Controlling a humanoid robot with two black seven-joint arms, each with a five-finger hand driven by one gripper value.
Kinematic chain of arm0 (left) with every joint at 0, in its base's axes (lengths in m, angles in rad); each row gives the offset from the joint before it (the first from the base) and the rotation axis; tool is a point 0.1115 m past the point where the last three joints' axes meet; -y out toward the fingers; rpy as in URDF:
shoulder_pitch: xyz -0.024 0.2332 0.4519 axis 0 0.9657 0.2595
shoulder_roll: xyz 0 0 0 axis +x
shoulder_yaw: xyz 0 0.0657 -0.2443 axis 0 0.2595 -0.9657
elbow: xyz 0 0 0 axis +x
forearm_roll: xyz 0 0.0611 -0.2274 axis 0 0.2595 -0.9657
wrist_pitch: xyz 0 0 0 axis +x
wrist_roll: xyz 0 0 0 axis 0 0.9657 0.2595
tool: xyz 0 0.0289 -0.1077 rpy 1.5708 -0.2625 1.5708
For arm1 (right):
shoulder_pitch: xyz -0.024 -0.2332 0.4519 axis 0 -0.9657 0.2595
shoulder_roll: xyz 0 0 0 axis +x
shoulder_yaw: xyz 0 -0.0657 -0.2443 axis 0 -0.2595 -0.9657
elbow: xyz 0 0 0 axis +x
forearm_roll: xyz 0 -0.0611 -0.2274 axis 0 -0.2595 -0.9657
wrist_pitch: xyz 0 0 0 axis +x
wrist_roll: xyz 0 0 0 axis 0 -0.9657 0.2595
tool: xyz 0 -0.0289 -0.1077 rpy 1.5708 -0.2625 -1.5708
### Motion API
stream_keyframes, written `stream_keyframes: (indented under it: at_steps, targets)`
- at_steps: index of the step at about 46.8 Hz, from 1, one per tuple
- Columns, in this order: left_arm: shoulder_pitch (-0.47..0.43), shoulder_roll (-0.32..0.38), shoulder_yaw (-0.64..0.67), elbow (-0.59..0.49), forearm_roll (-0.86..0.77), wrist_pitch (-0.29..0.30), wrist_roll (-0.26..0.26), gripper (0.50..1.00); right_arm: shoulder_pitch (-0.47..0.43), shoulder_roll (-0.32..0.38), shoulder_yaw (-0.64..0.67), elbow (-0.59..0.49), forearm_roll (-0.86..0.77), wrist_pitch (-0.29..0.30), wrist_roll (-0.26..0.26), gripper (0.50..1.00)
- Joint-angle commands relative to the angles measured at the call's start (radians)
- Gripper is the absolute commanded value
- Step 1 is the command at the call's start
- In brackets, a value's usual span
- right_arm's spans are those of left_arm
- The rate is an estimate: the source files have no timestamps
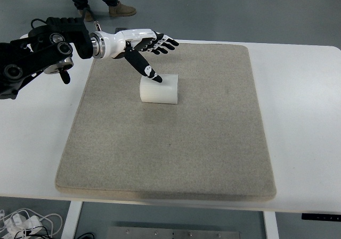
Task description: Upright white cup
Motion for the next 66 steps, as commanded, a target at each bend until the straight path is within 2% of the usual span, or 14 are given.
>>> stream_keyframes:
  at_steps: [1,8,19,39,49,57,62,66]
  targets:
    - [-0.003,-0.001,0.002,-0.015,0.027,-0.012,0.024,0.988,0.0,0.0,0.0,0.0,0.0,0.0,0.0,0.952]
    - [0.0,-0.011,0.004,-0.027,0.088,-0.018,0.054,0.986,0.0,0.0,0.0,0.0,0.0,0.001,0.0,0.952]
    - [-0.016,-0.038,0.076,-0.017,0.139,-0.011,0.058,0.984,0.0,0.0,0.0,0.0,0.0,0.0,0.0,0.952]
    - [-0.009,-0.17,0.084,0.103,0.277,-0.003,0.056,0.975,0.0,0.0,0.0,0.0,0.0,0.0,0.0,0.952]
    - [-0.006,-0.201,0.087,0.155,0.283,-0.003,0.055,0.969,0.0,0.0,0.0,0.0,0.0,0.0,0.0,0.952]
    - [-0.013,-0.21,0.107,0.167,0.283,-0.003,0.053,0.934,0.0,0.0,0.0,0.0,0.0,0.0,0.0,0.952]
    - [-0.011,-0.213,0.111,0.167,0.285,-0.003,0.053,0.879,0.0,0.0,0.0,0.0,0.0,0.0,0.0,0.952]
    - [-0.011,-0.213,0.111,0.167,0.288,-0.003,0.055,0.812,0.0,0.0,0.0,0.0,0.0,0.0,0.0,0.952]
